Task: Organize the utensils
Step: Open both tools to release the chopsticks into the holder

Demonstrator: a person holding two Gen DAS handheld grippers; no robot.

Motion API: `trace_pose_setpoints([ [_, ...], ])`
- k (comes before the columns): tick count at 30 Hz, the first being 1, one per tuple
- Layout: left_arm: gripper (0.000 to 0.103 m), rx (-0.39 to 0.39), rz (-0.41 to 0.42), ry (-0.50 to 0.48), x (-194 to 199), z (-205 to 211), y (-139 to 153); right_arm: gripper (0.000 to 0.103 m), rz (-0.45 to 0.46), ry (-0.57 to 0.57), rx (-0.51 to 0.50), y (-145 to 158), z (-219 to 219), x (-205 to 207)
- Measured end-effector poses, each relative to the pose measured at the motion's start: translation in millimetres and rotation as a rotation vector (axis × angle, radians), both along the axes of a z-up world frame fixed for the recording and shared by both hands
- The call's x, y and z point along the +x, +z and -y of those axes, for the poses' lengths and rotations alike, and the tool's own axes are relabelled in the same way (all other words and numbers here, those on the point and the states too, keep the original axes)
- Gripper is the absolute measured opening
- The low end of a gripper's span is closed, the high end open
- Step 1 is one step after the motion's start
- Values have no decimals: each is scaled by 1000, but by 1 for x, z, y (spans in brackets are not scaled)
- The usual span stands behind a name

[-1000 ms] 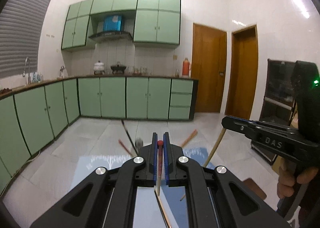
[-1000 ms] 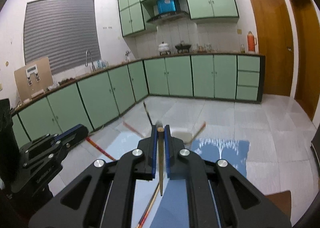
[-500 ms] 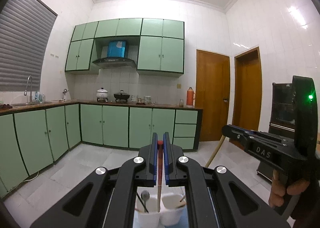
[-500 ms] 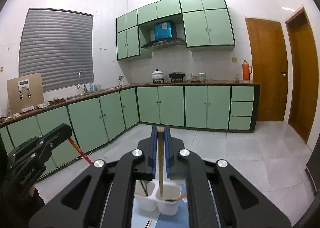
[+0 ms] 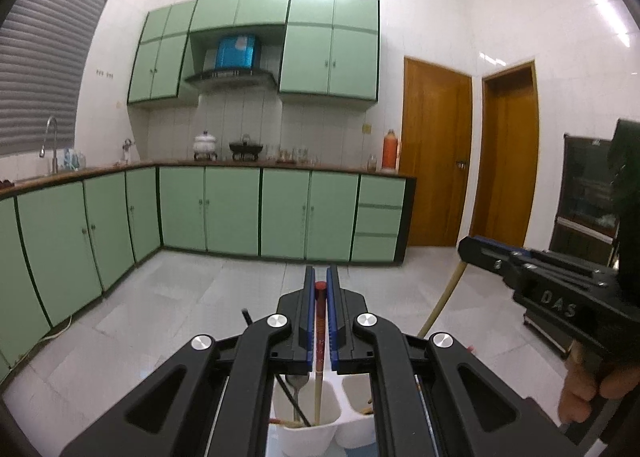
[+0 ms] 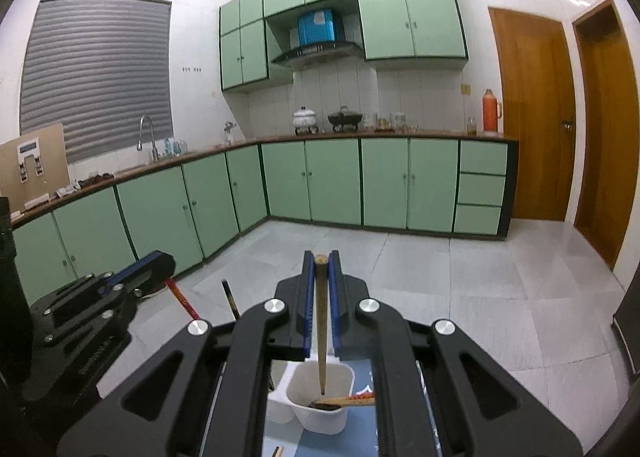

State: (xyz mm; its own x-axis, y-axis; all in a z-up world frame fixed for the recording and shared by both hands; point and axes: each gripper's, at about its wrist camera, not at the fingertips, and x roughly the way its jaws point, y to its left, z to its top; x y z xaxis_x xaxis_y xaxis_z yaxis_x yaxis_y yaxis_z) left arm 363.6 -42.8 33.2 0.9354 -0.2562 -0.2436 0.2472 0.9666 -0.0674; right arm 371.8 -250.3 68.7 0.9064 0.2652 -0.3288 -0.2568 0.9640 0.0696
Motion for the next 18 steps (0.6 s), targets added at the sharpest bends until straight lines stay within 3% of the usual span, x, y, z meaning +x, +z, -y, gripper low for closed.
trace_pose_setpoints([
  [5,5,22,-84,-9,18,1,-26,8,-66,18,-15,-26,-7,11],
  [8,9,14,-108,-4,20,-2,-30,16,-73,9,-14,-32,-8,10],
  [12,23,6,-80,7,4,-9,-22,19,-38,-23,3,-26,0,-3],
  [18,29,6,-22,20,-35,-19,-5,31,24,-60,27,-16,18,-41],
])
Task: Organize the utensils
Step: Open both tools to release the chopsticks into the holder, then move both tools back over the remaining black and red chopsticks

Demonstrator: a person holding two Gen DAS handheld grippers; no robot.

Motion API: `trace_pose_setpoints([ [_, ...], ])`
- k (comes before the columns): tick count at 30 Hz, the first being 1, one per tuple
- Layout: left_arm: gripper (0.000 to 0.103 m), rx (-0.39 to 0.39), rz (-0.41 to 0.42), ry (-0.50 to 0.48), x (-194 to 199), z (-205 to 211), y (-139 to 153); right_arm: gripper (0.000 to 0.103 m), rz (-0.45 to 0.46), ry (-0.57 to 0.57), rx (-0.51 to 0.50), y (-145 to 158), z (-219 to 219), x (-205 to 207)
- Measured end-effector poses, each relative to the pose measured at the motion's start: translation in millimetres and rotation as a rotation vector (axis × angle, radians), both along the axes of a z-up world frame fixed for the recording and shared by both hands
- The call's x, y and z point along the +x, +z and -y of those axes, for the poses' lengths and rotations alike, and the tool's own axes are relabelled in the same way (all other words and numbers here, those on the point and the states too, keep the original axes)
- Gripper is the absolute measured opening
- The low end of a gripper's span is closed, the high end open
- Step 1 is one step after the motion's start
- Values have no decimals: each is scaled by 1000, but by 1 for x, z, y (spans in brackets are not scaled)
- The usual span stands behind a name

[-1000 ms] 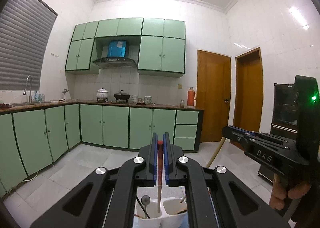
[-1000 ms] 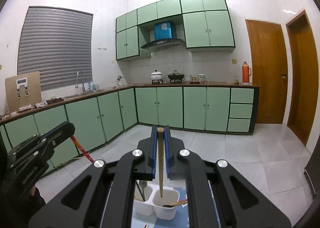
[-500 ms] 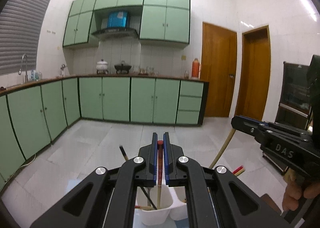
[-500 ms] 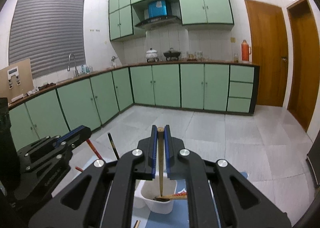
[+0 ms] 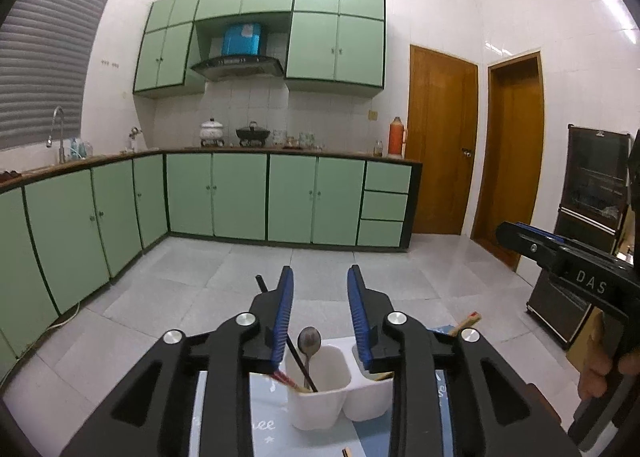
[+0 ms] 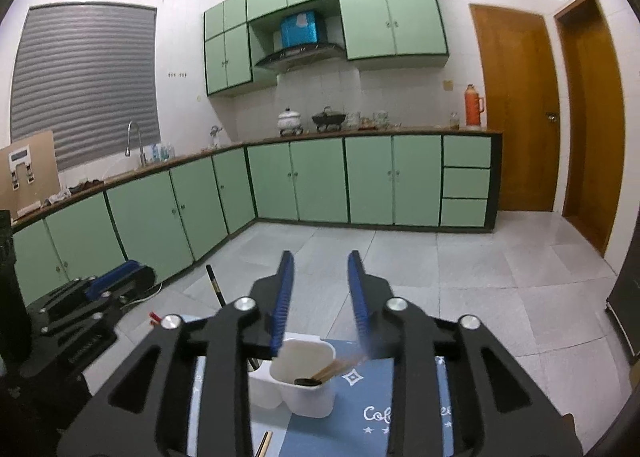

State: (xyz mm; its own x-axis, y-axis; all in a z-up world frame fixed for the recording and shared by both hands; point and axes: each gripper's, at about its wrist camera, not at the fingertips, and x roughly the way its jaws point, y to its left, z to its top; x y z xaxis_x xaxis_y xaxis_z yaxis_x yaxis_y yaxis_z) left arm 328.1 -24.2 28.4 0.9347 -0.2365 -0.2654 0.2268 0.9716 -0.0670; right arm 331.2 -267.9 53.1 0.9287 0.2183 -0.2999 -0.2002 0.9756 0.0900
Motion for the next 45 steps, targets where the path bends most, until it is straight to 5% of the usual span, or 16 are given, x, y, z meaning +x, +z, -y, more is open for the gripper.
trace_pose_setpoints([
  [5,41,16,27,11,-41,-3,1,45,13,-11,18,-3,14,-32],
  [13,71,1,-43,-7,-89,-7,-31,91,-35,-54,43,-47,21,-96],
  [31,75,67,-341,28,-135,-29,-155,94,-268,-11,-36,-158,-16,-160],
  [45,75,97,-454,47,-152,-38,-192,94,-458,38,-95,-227,-43,-185],
])
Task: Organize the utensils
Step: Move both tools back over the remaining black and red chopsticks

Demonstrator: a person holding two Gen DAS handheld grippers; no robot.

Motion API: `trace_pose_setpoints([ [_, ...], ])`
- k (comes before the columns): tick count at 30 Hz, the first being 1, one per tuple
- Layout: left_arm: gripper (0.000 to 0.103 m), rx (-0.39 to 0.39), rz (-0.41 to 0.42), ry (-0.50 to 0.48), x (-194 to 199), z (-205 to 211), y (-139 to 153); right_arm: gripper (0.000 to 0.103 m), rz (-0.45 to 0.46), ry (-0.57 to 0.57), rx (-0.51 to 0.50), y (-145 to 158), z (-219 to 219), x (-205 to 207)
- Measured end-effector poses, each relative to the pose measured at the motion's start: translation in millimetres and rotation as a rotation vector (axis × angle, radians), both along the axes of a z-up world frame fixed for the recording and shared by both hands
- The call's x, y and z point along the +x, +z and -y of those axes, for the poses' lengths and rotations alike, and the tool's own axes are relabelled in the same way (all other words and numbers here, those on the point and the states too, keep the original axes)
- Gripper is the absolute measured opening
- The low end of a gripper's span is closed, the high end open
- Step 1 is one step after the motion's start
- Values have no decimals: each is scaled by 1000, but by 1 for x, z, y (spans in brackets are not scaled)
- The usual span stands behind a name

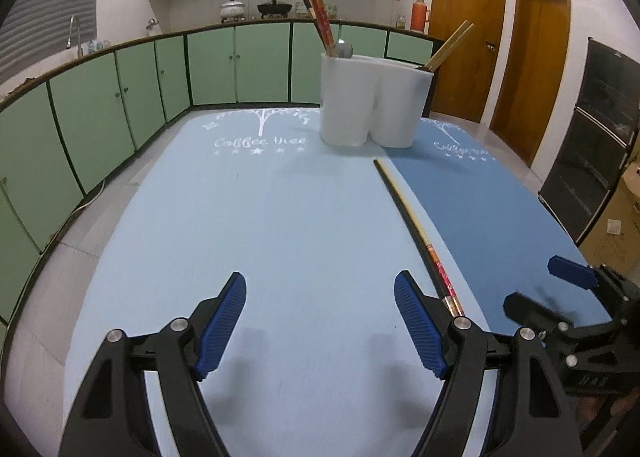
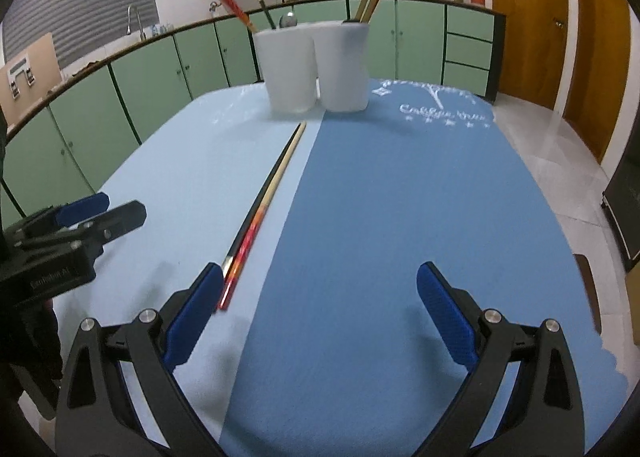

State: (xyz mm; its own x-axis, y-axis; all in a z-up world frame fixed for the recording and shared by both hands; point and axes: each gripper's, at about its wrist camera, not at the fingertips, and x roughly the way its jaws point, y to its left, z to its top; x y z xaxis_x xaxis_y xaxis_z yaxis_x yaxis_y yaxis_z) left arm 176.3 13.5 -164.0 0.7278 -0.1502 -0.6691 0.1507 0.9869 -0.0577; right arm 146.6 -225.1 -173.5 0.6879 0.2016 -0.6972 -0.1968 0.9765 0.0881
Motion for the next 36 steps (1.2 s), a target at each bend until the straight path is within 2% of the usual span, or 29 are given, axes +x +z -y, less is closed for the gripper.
trace_pose_setpoints([
  [6,75,2,-15,14,-4,-3,-5,94,-15,23,-23,-6,-11,-7],
  [12,75,-6,-14,26,-8,-8,-4,94,-24,38,-88,-15,-23,-7],
  [19,75,-18,-13,35,-9,-10,-4,94,-40,20,-134,-18,-30,0],
  [24,75,-20,-11,36,-10,-11,-3,94,-18,69,-165,-16,-45,-3],
  [27,75,-21,-7,39,-11,-13,-3,93,-27,35,-166,-17,-38,-1],
  [29,75,-23,-5,44,-12,-14,-3,89,-39,2,-142,-17,-31,2],
  [30,75,-24,-5,46,-12,-15,-2,83,-43,-1,-133,-17,-30,2],
  [34,75,-23,-3,49,-13,-14,-1,68,-42,22,-116,-17,-35,-2],
  [36,75,-20,-2,47,-14,-14,-1,63,-37,38,-119,-18,-42,-5],
])
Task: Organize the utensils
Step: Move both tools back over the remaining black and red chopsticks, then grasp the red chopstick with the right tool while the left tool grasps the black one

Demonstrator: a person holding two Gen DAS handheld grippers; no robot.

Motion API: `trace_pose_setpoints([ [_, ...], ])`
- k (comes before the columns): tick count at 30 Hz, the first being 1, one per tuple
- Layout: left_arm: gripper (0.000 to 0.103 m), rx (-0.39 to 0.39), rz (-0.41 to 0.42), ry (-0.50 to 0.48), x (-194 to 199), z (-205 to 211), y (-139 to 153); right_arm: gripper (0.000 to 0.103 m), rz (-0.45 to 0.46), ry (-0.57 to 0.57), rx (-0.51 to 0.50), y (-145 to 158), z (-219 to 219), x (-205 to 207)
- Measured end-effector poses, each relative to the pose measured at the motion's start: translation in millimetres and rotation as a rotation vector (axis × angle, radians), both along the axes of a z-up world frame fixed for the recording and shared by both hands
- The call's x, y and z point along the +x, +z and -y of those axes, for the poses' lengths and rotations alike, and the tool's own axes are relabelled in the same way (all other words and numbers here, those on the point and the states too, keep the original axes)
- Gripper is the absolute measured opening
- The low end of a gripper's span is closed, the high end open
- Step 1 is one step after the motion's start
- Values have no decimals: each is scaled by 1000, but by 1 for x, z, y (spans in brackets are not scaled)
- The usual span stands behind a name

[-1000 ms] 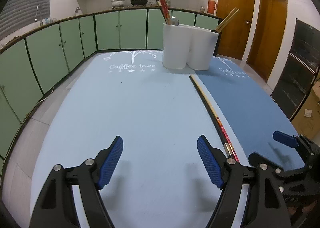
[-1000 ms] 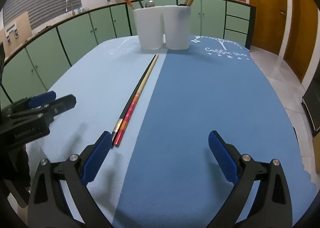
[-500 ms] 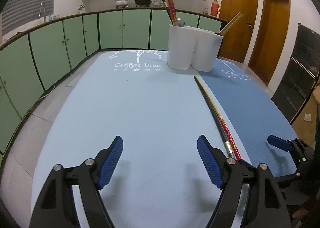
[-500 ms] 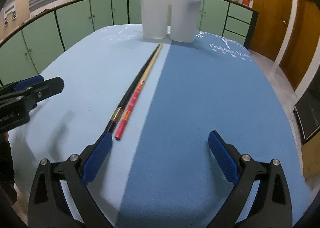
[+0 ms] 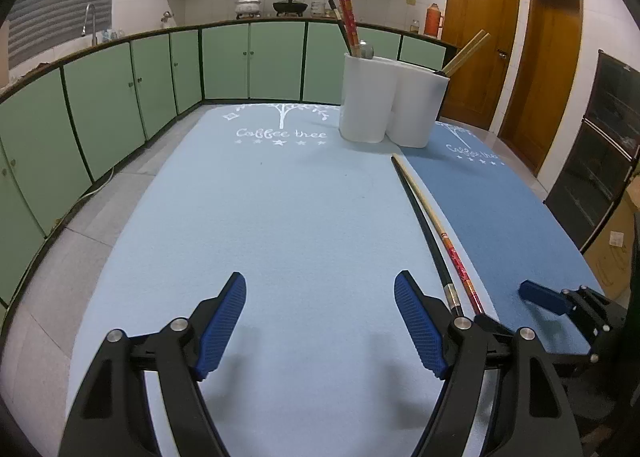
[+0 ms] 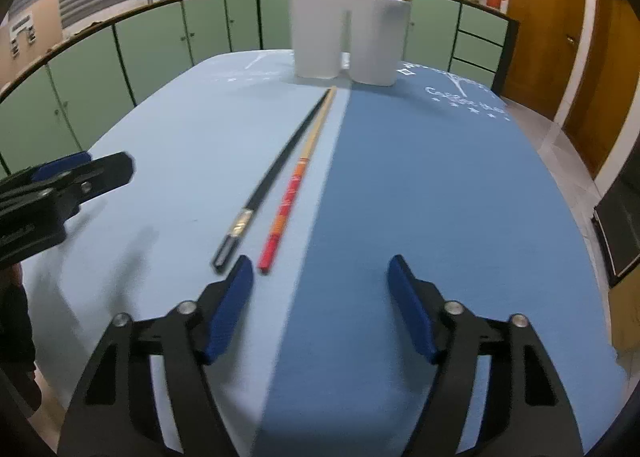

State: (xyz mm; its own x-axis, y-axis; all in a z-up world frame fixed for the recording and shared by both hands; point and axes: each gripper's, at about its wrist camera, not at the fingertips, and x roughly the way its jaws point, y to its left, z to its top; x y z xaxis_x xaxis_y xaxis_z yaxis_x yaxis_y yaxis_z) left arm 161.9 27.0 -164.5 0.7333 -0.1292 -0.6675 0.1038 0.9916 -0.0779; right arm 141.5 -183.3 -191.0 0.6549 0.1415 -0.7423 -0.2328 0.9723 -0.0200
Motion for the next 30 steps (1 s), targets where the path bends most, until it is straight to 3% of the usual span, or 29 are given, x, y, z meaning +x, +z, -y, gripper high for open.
trace_pose_setpoints([
  [2,75,3,1,-1,-1,1,0,56,8,10,-11,0,-6,-2],
  [8,75,8,3,-7,-2,4,2,8,19,67,12,1,-14,-4],
  [13,75,7,-2,-26,-4,15,0,6,-2,67,64,3,-3,-7],
  [23,74,-9,-18,-85,-10,58,-12,5,8,-74,90,8,52,-11],
  [30,57,-16,-67,-94,-10,77,-29,5,25,-112,116,11,74,-13],
])
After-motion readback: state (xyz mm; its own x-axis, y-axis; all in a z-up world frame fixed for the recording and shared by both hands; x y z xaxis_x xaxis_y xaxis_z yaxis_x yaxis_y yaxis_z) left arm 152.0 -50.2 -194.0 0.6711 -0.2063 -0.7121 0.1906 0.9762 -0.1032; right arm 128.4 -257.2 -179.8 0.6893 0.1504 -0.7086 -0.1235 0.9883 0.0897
